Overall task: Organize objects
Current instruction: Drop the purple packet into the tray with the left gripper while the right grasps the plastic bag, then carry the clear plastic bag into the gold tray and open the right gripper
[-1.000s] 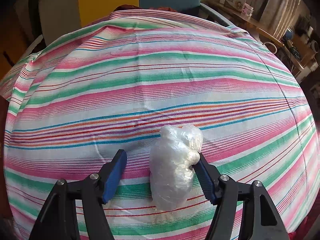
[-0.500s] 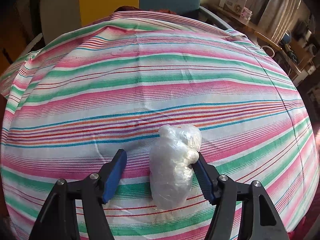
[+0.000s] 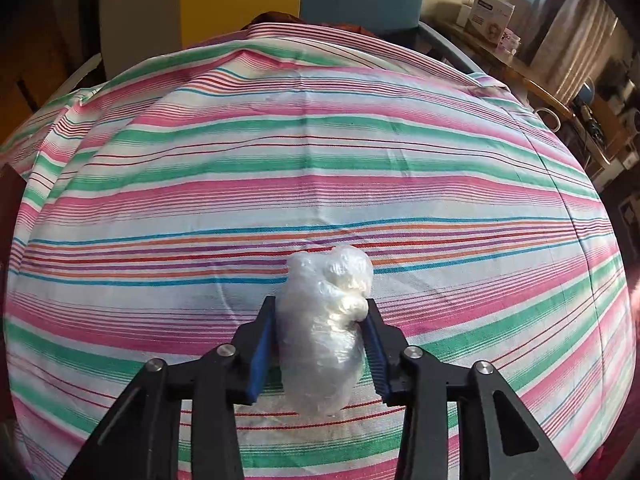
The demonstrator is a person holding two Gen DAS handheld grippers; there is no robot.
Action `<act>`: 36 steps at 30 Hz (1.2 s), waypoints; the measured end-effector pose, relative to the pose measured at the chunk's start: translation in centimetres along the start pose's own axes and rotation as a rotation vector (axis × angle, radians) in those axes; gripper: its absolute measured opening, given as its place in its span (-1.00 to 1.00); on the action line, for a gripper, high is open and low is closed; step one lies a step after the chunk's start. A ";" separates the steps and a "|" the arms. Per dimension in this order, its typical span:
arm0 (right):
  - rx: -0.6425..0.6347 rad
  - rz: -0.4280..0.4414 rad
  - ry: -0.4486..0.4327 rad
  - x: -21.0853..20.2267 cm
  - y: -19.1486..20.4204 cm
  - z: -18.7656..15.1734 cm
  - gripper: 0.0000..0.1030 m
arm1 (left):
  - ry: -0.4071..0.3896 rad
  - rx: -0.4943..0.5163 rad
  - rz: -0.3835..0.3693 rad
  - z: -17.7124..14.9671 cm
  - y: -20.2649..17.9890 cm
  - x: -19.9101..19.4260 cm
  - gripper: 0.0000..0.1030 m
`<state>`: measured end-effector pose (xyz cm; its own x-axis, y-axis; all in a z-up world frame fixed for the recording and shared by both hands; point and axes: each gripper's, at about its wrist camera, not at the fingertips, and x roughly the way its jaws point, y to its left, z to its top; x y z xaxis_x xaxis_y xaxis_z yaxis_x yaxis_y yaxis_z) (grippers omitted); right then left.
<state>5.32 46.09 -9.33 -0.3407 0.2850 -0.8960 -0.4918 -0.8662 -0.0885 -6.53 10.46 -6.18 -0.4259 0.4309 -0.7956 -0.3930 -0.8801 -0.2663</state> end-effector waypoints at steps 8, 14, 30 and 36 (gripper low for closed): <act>0.033 0.040 0.002 -0.8 0.0 0.1 -0.37 | -0.125 0.059 0.096 -0.4 0.8 -4.6 0.17; -0.004 0.231 -0.097 -6.3 4.1 0.4 -0.37 | -0.195 0.061 0.162 -0.6 1.2 -7.2 0.17; -0.411 0.532 -0.183 -14.0 26.2 -4.9 -0.28 | -0.245 0.007 0.311 -1.3 2.4 -9.3 0.17; -0.437 0.506 -0.137 -12.3 28.4 -6.6 -0.02 | -0.271 0.010 0.405 -1.4 2.1 -9.5 0.20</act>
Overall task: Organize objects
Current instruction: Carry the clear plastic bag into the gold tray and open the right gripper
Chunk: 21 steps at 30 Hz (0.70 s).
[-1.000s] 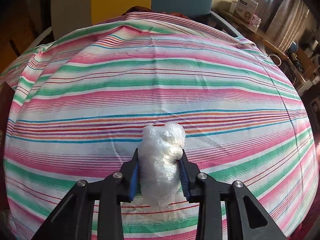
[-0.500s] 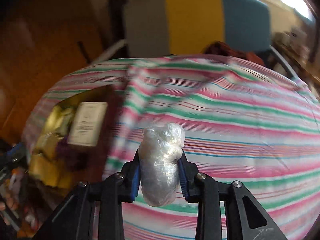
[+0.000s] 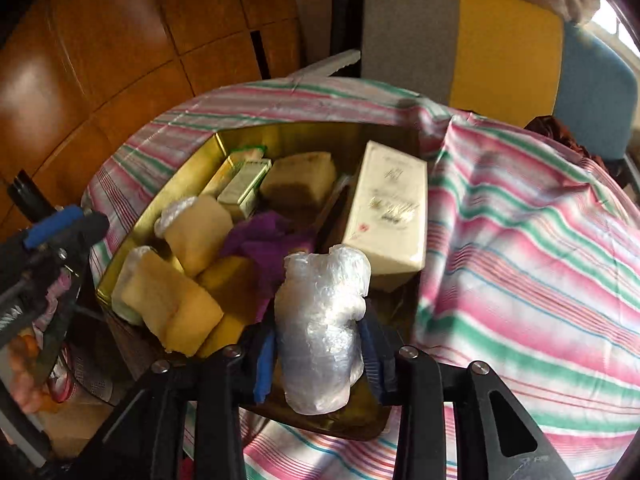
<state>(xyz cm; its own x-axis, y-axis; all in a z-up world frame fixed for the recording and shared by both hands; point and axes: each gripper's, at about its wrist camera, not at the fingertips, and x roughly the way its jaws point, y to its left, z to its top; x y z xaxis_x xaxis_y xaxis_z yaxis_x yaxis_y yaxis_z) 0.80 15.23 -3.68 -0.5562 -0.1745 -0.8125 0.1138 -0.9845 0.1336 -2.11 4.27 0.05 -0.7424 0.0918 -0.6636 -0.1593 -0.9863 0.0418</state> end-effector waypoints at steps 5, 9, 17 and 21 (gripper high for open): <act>0.026 0.015 0.003 0.4 -0.1 -0.4 0.30 | 0.010 -0.024 0.034 -0.1 0.6 0.2 0.20; 0.060 0.027 -0.031 -0.7 -0.2 -0.5 0.34 | 0.030 -0.044 0.023 -0.2 0.9 0.6 0.20; 0.090 -0.014 -0.118 -3.0 0.9 -1.1 0.49 | 0.024 -0.044 0.005 -0.5 0.6 0.1 0.20; 0.080 -0.029 -0.144 -3.8 1.7 -1.5 0.49 | -0.003 -0.049 -0.013 -0.6 0.6 -0.6 0.20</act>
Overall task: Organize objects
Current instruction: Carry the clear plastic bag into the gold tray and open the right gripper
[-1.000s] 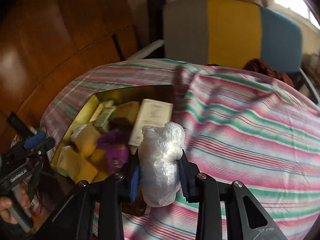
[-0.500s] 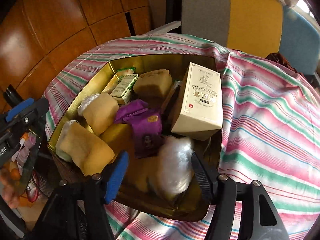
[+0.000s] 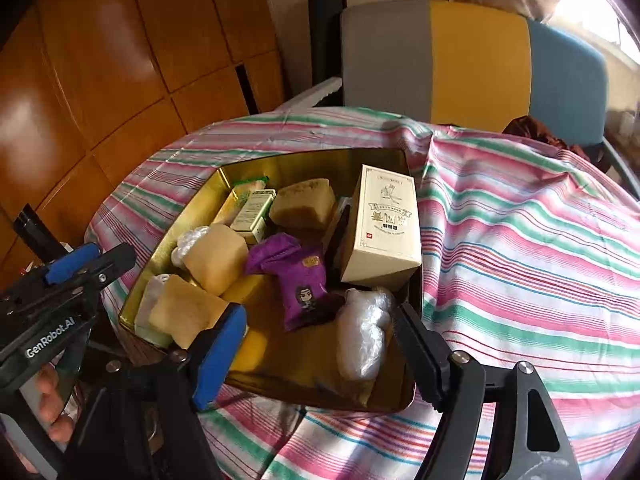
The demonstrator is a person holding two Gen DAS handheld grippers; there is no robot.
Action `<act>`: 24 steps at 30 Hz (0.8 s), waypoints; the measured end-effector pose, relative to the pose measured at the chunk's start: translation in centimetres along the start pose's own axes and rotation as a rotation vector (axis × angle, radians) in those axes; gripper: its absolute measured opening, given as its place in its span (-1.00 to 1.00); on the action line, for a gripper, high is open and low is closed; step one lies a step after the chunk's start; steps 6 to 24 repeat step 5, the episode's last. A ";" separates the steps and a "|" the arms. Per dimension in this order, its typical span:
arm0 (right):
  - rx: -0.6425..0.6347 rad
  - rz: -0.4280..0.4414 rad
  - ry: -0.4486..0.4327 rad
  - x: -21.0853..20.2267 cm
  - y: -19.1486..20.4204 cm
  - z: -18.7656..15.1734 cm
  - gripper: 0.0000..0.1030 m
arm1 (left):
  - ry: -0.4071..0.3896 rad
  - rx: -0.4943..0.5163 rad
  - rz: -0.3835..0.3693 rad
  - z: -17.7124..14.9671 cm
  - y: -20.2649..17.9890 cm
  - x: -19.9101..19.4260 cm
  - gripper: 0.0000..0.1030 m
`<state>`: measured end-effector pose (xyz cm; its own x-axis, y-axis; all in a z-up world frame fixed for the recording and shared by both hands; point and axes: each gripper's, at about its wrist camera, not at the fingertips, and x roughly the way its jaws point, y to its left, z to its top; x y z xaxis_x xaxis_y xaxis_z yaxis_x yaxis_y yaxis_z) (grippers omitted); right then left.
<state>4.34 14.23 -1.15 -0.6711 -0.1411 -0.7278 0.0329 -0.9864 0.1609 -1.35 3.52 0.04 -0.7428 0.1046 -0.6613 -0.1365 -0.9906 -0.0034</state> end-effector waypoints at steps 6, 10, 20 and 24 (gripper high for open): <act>-0.010 -0.004 -0.017 -0.7 0.7 -0.1 0.49 | -0.015 0.008 -0.017 0.2 -0.1 -0.6 0.19; -0.010 -0.004 -0.017 -0.7 0.7 -0.1 0.49 | -0.015 0.008 -0.017 0.2 -0.1 -0.6 0.19; -0.010 -0.004 -0.017 -0.7 0.7 -0.1 0.49 | -0.015 0.008 -0.017 0.2 -0.1 -0.6 0.19; -0.010 -0.004 -0.017 -0.7 0.7 -0.1 0.49 | -0.015 0.008 -0.017 0.2 -0.1 -0.6 0.19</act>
